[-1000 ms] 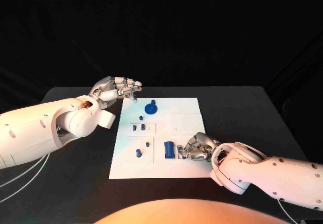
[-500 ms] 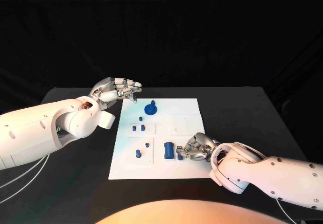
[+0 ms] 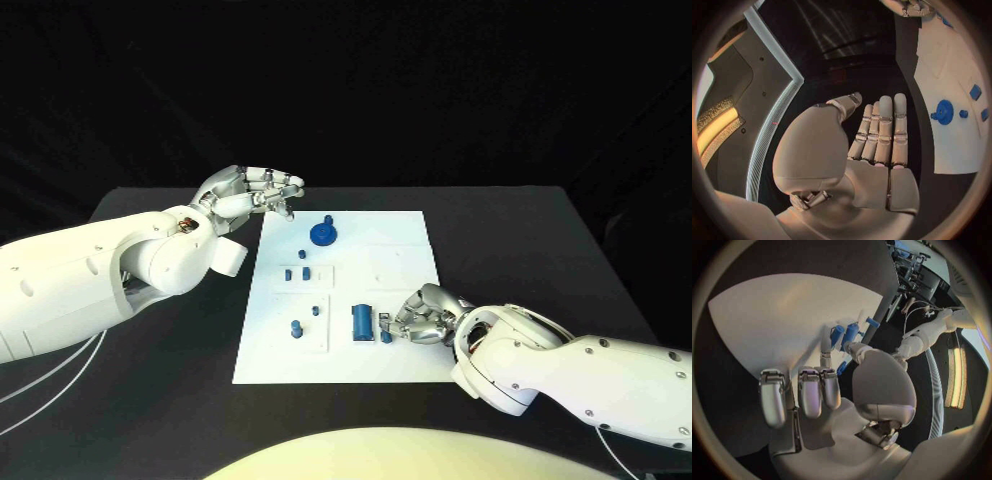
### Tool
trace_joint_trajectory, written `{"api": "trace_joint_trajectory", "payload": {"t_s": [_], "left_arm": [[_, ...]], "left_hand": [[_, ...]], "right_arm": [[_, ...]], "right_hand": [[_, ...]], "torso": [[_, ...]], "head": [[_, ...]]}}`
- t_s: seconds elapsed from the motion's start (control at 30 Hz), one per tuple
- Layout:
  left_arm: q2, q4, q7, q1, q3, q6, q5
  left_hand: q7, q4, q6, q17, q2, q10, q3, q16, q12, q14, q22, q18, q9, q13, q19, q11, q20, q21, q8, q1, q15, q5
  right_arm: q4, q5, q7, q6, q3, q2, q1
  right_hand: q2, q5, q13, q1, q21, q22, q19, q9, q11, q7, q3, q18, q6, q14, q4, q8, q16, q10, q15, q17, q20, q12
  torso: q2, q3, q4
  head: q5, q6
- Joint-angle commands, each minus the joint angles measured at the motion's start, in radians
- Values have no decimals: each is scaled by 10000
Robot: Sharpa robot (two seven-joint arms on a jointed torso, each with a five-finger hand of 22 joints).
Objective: Assemble the parts on the task board
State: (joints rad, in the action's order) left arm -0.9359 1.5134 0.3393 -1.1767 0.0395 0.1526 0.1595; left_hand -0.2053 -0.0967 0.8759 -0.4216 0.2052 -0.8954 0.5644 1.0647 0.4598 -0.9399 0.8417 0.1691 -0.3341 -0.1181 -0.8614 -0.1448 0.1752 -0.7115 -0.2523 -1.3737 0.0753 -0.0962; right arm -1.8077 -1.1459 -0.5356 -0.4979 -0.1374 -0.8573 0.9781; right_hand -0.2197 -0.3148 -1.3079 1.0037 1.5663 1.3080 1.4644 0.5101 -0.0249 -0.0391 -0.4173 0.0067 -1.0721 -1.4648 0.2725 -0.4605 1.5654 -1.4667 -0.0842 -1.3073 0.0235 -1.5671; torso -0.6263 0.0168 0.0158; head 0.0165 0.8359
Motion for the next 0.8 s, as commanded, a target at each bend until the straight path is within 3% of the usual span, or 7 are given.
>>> {"api": "trace_joint_trajectory", "payload": {"t_s": [0.03,0.47,0.8], "left_arm": [[-1,31,41,-4,-6,-107,-45],[-21,41,36,-4,-5,-95,-44],[-18,44,36,-4,-3,-99,-44]], "left_hand": [[28,-59,-45,5,-87,76,21,3,40,12,-9,132,6,12,-90,-8,9,63,-40,-15,26,2],[29,-83,-48,5,-105,81,24,5,44,12,-14,132,6,15,-94,-8,11,72,-43,-5,27,1],[29,-83,-48,5,-105,81,24,5,44,12,-14,132,6,15,-94,-8,11,72,-43,-5,27,1]], "right_arm": [[-106,132,462,382,-2,-129,-3],[-368,70,916,904,-3,-607,-12],[-207,-14,755,956,-4,-477,-22]], "right_hand": [[-11,177,-2629,307,45,2628,1064,-3,-36,-40,136,-67,9,-1060,-72,61,54,-1041,-36,-2635,-33,-37],[-161,1113,-2629,846,45,2628,1064,-61,-12,-66,760,-67,46,-1060,-57,98,54,-1041,-14,-2635,-14,-37],[-63,1263,-2629,1153,45,2628,1064,-83,-18,-57,845,-67,36,-1060,-111,105,54,-1041,-18,-2635,-13,-37]], "torso": [[4,-3,9],[0,-7,8],[-6,-1,-2]], "head": [[23,-5],[27,-13],[6,-6]]}}
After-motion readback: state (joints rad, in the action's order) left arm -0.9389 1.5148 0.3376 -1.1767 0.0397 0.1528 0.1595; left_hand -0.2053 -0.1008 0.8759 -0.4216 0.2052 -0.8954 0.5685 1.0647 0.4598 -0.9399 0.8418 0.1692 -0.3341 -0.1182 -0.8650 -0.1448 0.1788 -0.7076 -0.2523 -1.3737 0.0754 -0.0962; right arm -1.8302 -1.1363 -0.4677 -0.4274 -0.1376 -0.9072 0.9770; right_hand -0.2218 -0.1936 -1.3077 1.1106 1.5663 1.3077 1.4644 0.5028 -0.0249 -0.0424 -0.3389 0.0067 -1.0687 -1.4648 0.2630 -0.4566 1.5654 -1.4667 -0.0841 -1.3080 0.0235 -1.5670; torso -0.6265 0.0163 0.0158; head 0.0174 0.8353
